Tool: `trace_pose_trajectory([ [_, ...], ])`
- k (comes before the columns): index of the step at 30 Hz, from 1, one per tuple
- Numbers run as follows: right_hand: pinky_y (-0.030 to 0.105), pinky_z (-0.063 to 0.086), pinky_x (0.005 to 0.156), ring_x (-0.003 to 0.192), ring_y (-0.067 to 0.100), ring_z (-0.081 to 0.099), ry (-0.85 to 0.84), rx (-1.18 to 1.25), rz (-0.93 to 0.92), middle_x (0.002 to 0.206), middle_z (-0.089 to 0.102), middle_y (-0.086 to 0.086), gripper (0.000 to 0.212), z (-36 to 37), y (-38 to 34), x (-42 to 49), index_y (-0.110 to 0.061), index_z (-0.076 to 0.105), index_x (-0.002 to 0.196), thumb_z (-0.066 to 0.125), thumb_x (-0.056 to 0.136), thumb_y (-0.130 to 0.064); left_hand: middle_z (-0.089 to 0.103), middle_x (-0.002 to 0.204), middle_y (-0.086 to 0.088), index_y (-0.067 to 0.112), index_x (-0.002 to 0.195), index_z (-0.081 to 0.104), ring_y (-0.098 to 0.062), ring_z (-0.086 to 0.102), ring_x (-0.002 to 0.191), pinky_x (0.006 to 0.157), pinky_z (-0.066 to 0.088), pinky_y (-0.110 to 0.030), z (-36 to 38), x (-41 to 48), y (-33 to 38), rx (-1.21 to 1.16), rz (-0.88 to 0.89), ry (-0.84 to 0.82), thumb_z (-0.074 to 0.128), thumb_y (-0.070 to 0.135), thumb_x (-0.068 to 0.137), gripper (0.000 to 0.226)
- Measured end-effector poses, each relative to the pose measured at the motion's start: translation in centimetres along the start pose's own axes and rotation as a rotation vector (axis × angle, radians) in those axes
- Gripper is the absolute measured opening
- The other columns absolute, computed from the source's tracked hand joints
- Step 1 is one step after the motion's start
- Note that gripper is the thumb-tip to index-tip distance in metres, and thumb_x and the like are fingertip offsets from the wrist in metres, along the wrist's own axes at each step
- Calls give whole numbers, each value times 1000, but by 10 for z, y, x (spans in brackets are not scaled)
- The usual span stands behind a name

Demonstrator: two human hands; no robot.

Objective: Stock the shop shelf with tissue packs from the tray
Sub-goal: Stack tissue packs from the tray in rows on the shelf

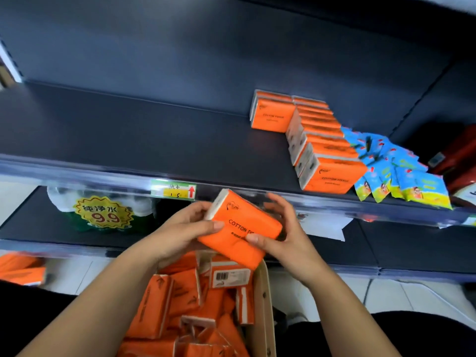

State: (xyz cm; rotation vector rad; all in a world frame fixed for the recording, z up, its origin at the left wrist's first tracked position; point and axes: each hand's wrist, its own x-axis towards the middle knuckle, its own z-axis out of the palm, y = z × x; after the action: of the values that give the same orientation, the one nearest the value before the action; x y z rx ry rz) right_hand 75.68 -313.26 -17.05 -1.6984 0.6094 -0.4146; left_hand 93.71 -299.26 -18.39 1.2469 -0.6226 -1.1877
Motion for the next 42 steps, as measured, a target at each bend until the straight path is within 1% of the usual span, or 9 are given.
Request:
trace_pose_trajectory([
  [10,31,55,91,104,4,64,67,129,-126,116,65,-8,69,-16,-55,38,-26,52,132,79,69,-15,68,111,-12,11,122,52,-23,69,96,70,56,-31,5,31,66,-105,124,-71,96,37,39,97],
  [14,28,54,86,100,5,63,84,102,-191,112,66,-6,55,-39,-73,62,-27,60,116,79,65,-21,66,118,-16,10,120,62,-24,66,103,78,57,-36,11,52,96,-163,137,-155,69,41,80,51],
  [16,25,53,83,96,5,62,103,90,-224,109,64,-5,49,-48,-80,73,-25,58,111,78,67,-18,60,127,-23,5,126,58,-29,61,111,85,57,-38,11,69,105,-165,127,-91,60,33,85,50],
  [20,19,51,64,79,10,57,128,-47,-265,94,60,0,43,-66,-90,95,-19,50,99,81,71,-6,69,113,-14,3,121,58,-27,64,108,88,55,-39,11,100,104,15,153,58,56,27,94,36],
  [23,29,49,76,83,11,53,113,-251,-278,93,56,-2,46,-82,-91,113,-20,48,96,84,70,-9,72,88,6,16,102,66,-6,67,83,83,51,-29,7,121,101,244,241,139,61,23,91,14],
  [28,15,41,74,88,10,50,134,-507,-275,100,54,-4,50,-99,-91,142,-22,46,97,86,69,-14,70,92,4,13,103,68,-9,64,84,84,49,-25,-3,173,109,607,321,178,66,13,89,14],
  [32,7,32,82,101,10,46,175,-637,-293,114,49,2,49,-104,-88,146,-23,48,100,86,69,-19,70,96,3,14,105,67,-13,65,88,86,51,-32,-3,220,118,651,284,250,63,19,92,14],
  [38,9,37,64,72,-5,51,-20,-607,-258,88,51,-12,45,-102,-88,129,-21,49,100,84,72,-18,67,105,-1,15,107,65,-15,63,96,86,45,-26,6,265,112,631,218,290,64,22,91,17],
  [42,11,40,59,70,-1,50,-74,-594,-249,86,51,-13,44,-102,-88,125,-28,47,97,83,74,-21,66,114,-2,12,114,63,-15,60,102,86,43,-28,6,287,100,715,197,343,65,31,90,31],
])
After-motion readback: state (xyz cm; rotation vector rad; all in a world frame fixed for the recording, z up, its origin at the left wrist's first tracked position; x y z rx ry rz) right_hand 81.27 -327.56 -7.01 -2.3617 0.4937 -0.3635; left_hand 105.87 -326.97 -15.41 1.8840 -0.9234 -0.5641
